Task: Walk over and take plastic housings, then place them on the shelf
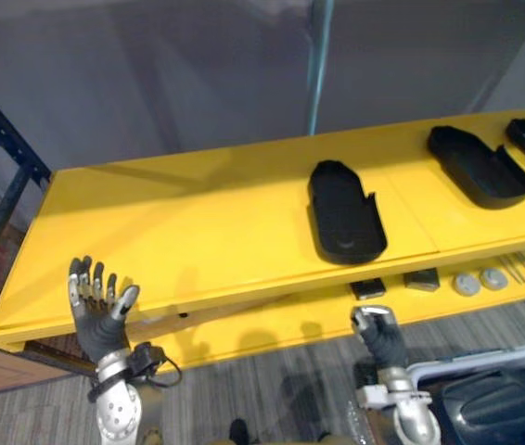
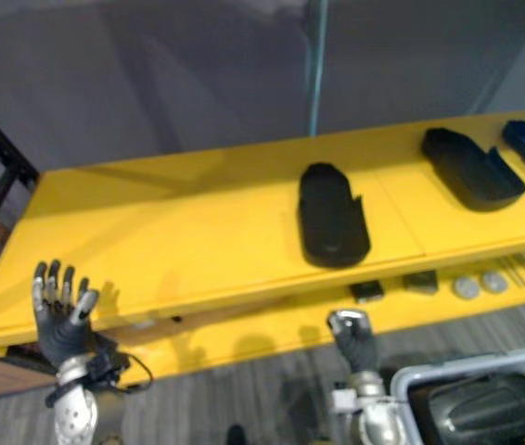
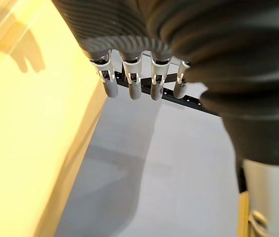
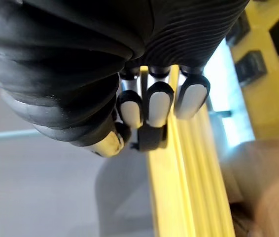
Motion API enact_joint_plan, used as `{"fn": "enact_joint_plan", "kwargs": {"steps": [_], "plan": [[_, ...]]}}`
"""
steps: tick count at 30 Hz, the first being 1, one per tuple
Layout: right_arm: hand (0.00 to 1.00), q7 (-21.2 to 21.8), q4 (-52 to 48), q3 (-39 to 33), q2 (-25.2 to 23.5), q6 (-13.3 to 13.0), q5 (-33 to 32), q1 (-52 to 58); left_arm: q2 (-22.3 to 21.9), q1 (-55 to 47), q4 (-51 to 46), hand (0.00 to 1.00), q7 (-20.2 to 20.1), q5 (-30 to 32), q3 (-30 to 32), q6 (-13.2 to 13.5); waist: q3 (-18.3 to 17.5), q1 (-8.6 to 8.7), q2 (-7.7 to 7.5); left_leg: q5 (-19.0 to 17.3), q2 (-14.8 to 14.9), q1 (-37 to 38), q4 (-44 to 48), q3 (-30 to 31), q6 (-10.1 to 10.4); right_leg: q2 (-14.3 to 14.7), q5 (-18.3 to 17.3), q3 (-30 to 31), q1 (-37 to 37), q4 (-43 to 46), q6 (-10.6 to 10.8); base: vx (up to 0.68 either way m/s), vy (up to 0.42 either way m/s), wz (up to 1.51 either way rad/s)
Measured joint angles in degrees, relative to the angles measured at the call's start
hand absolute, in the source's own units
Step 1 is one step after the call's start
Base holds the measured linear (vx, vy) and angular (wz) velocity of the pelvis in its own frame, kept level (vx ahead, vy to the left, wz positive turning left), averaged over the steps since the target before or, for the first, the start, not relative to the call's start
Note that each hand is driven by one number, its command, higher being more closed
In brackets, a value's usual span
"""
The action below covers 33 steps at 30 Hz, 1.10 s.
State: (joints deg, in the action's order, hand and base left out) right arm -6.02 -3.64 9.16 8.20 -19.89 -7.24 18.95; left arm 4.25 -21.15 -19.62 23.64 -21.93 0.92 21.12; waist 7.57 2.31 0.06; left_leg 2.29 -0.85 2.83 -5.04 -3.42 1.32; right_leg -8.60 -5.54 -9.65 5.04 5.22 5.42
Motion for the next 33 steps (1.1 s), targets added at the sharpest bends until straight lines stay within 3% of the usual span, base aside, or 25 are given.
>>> {"fn": "enact_joint_plan", "kwargs": {"steps": [23,33], "plan": [[1.00,-5.38,10.04,-6.28,0.44,1.02,1.19,-9.24,-0.03,3.35,2.89,0.00,-2.05,0.88,0.63,-0.18,-0.59,-0.91,0.89,2.64,-0.11,-1.02,-0.13,2.35,-0.22,0.01,2.23,-2.72,0.37,-0.93,0.25,-0.04,0.000,0.05],[1.00,-5.44,17.04,-8.03,0.95,2.26,-0.72,-15.76,-0.02,3.21,3.82,0.00,-2.61,2.21,1.09,-2.22,-0.65,-1.78,0.97,3.22,-0.15,-1.93,-0.13,3.02,-0.13,0.08,3.63,-4.39,1.11,-2.81,0.51,-0.03,0.000,0.07]]}}
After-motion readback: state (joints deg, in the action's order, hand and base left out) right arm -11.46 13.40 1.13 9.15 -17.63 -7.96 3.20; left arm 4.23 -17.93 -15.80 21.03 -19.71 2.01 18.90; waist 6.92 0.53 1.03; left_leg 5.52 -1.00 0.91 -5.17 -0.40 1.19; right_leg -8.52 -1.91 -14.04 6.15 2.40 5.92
